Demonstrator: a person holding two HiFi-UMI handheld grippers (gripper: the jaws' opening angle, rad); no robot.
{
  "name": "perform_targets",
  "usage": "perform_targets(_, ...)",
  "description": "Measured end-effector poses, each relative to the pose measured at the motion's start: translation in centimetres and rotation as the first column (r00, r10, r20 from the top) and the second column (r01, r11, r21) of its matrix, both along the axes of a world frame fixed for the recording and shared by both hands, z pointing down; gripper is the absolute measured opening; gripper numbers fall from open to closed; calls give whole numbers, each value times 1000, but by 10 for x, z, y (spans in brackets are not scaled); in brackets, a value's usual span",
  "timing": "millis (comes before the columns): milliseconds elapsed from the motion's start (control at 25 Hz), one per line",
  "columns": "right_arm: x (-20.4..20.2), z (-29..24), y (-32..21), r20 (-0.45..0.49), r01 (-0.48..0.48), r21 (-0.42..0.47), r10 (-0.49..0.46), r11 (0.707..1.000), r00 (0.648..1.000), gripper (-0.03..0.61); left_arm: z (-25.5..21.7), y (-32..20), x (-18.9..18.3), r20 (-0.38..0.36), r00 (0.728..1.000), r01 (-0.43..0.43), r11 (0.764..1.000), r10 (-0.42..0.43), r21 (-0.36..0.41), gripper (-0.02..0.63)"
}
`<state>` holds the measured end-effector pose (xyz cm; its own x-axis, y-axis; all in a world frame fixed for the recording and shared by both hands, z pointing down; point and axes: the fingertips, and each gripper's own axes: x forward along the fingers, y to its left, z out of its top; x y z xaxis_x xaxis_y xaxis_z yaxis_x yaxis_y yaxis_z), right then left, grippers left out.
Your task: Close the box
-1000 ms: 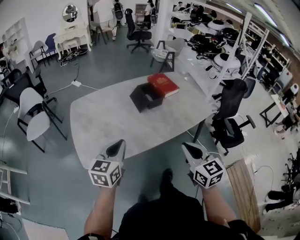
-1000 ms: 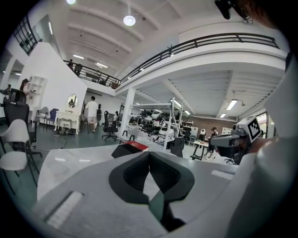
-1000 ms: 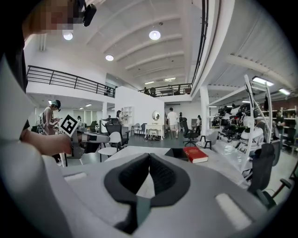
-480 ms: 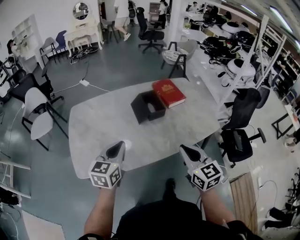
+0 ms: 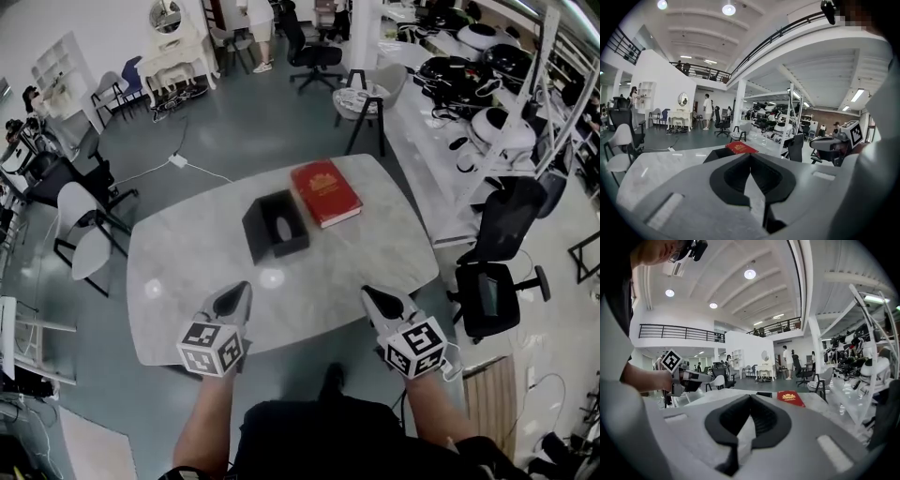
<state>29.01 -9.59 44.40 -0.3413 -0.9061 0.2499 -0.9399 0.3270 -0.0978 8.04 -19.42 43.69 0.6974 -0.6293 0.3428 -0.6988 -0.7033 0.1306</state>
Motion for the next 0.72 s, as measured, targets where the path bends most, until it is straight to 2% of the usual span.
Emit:
perform_targets(160, 26, 9, -16, 23, 21, -7, -21, 1000, 1000, 2, 4, -5, 30, 31, 1000, 6, 1000, -6, -6, 11)
perform_targets(360, 24, 8, -39, 25, 69, 8, -69, 998, 997, 2, 5, -20, 44, 57, 998, 19, 1000, -19, 9, 11)
perform_targets(480, 18, 8, -53, 7, 87, 6, -87, 996, 996, 2, 5, -32, 43, 67, 998, 19, 999, -21, 29, 11)
perform_targets(720, -5, 3, -97, -54, 126, -8, -126, 992, 991, 2, 2, -70, 24, 30, 999, 44, 998, -45, 35, 11)
